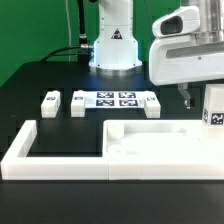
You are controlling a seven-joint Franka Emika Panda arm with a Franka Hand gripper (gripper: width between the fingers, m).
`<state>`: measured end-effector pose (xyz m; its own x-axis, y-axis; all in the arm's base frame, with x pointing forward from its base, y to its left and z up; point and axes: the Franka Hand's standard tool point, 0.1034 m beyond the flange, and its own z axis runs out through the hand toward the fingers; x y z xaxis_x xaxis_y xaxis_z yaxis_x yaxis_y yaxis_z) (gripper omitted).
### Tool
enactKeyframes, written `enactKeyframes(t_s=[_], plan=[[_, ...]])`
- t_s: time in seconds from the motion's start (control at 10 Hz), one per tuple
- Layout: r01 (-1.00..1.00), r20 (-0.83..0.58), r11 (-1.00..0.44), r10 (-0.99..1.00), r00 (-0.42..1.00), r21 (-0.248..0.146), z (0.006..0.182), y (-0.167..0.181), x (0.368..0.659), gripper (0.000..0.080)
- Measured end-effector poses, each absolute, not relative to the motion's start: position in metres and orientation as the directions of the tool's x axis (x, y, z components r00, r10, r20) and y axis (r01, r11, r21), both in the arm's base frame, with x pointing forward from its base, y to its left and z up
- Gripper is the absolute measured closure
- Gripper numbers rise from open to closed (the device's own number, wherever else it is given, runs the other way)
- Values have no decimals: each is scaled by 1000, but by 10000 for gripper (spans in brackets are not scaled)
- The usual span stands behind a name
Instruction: Assemble desk
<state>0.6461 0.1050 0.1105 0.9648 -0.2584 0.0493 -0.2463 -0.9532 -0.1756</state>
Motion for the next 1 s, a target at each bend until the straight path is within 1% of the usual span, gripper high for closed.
enactKeyframes(t_s=[0.1,0.2,0.3,0.4,0.5,0.7,0.8,0.9,1.0], plan=[[-252,48,-952,-264,963,-176,110,105,646,173],[-309,36,-934,-320,947,-182,110,106,646,344],[-373,22,-909,-383,923,-188,110,107,646,492],[-439,7,-879,-448,894,-184,109,103,645,492],[-461,3,-868,-469,883,-185,109,103,645,494],[-679,-51,-710,-683,728,-184,109,103,645,494],[-788,-81,-588,-790,608,-185,108,104,645,495],[-892,-129,-405,-892,433,-200,107,103,645,495],[-954,-186,-214,-949,253,-208,107,103,644,495]])
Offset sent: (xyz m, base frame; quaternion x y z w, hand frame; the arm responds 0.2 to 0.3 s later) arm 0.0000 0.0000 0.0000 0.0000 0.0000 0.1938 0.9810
